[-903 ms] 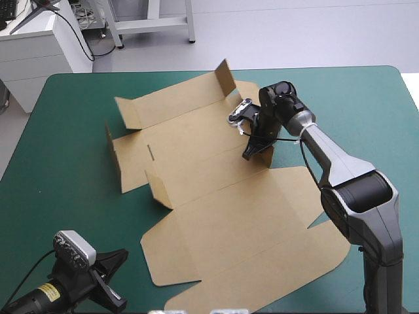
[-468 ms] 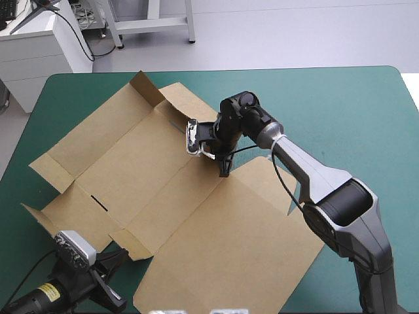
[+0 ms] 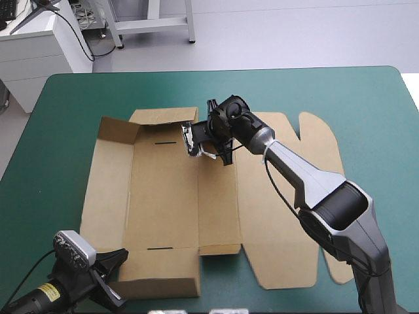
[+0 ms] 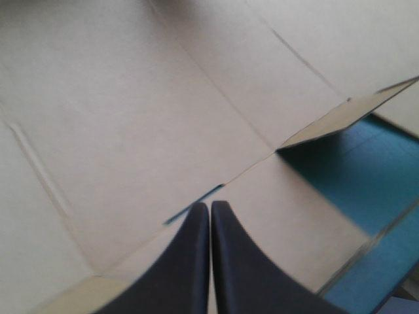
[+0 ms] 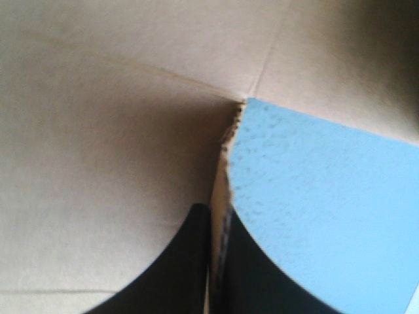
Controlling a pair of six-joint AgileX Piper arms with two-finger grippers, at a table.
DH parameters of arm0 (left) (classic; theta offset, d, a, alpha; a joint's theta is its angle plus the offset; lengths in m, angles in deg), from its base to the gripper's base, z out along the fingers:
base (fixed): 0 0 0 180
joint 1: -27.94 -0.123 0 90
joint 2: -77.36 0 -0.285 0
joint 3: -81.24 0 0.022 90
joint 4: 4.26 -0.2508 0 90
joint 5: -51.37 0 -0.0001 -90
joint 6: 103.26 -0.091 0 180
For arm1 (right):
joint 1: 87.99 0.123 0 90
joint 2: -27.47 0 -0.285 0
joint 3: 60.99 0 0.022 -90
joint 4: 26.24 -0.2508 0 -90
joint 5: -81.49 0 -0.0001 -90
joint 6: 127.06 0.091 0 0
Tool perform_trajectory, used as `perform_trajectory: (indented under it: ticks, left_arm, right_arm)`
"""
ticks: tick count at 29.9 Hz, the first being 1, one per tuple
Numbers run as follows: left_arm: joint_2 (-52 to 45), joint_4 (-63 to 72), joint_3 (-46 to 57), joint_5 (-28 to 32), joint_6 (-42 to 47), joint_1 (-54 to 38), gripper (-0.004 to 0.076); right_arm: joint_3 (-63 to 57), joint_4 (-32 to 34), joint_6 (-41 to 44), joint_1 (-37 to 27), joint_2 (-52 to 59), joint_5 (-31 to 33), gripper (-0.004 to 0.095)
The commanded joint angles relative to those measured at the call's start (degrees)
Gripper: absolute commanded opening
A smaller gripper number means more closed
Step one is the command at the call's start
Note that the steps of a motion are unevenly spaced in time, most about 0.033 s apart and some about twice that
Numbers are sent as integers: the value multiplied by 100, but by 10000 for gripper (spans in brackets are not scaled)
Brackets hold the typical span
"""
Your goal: Fold the box
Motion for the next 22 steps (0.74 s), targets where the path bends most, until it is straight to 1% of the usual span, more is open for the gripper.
perform_trajectory:
  ticks: [1,3,5,8,9,12,17,20,22]
  left_arm:
    - [64,261,-194,257,-5,-2,-8]
    - [64,261,-194,257,-5,-2,-8]
    - [64,261,-194,257,-5,-2,-8]
    - [64,261,-194,257,-5,-2,-8]
    - [64,261,-194,257,-5,-2,-8]
    - [64,261,-194,257,-5,-2,-8]
    - [64,261,-194,257,-5,-2,-8]
    - [64,261,-194,257,-5,-2,-8]
    - [64,261,-194,257,-5,-2,-8]
  right_arm:
    - [166,-306,-316,-15,370,-287,-19]
    - [166,-664,-673,-15,370,26,-19]
    - [166,-894,-744,-15,370,270,-19]
    - [166,-894,-617,-15,370,516,-19]
    - [166,-863,-458,-15,370,516,-19]
    - [166,-894,165,-58,359,242,-19]
    - [166,-587,1049,-73,315,49,-19]
    - [166,-577,1558,-86,253,-165,-19]
    - [166,-577,1559,-96,205,-185,-19]
